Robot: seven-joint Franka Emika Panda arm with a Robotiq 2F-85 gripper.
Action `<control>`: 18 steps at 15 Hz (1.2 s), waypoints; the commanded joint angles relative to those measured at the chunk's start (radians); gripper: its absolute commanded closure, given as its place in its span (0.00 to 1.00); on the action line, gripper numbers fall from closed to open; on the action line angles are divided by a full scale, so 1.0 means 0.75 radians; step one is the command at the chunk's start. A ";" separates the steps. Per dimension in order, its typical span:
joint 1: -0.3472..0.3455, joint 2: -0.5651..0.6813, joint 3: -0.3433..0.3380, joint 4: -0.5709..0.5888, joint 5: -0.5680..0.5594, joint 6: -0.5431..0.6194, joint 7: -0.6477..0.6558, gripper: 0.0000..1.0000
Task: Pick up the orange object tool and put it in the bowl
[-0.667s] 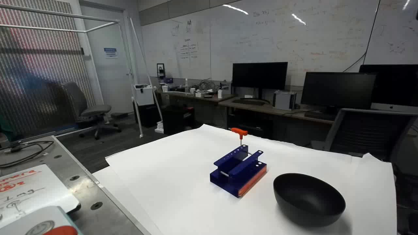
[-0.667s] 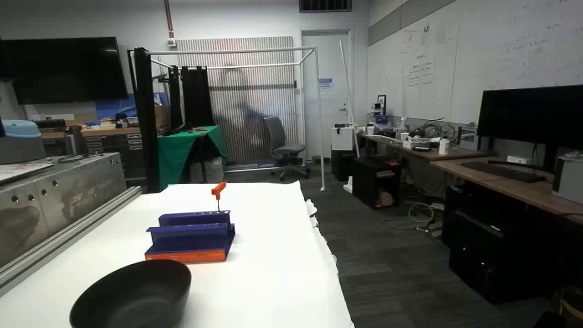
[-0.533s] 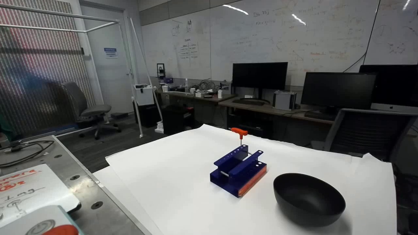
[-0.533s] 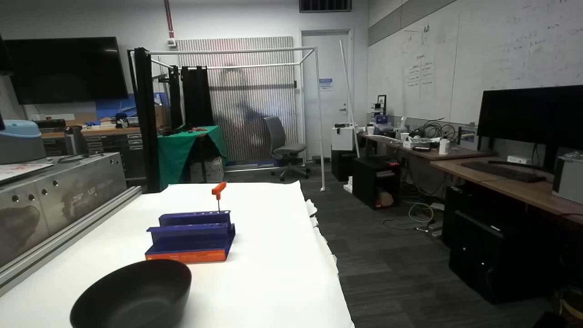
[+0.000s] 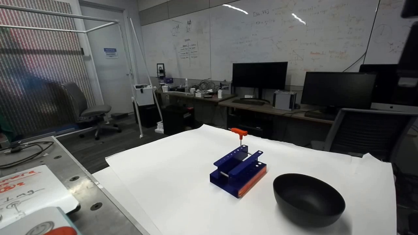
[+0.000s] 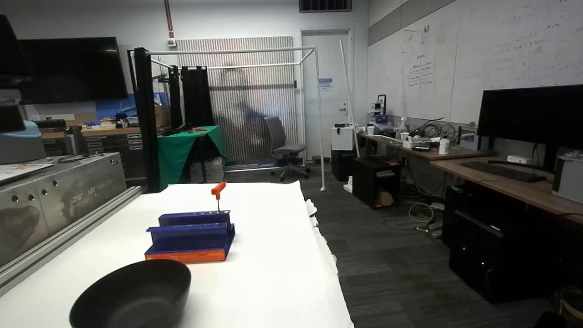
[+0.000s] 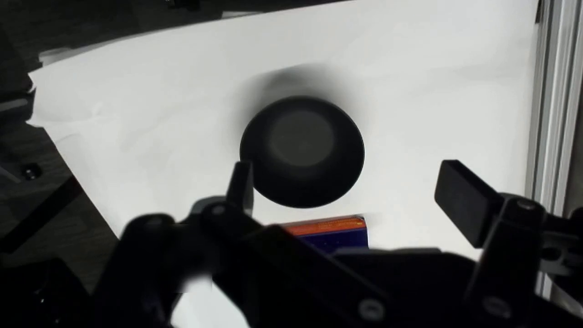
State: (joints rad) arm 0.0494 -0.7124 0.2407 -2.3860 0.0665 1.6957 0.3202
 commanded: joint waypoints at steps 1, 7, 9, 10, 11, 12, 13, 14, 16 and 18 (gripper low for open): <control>-0.048 0.329 0.101 0.200 -0.074 0.170 0.145 0.00; -0.146 0.847 0.200 0.570 -0.261 0.258 0.343 0.00; -0.061 1.010 0.098 0.718 -0.325 0.231 0.392 0.00; -0.042 1.080 0.062 0.787 -0.332 0.215 0.390 0.00; -0.022 1.147 0.029 0.856 -0.333 0.203 0.382 0.00; -0.006 1.208 -0.010 0.924 -0.327 0.193 0.372 0.00; 0.010 1.265 -0.049 0.994 -0.313 0.180 0.358 0.00; 0.029 1.312 -0.080 1.064 -0.301 0.162 0.350 0.00; 0.063 1.399 -0.135 1.194 -0.291 0.119 0.364 0.00; 0.077 1.335 -0.167 1.063 -0.282 0.192 0.340 0.00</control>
State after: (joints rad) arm 0.0656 0.2910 0.1636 -1.5900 -0.1594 1.8403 0.5838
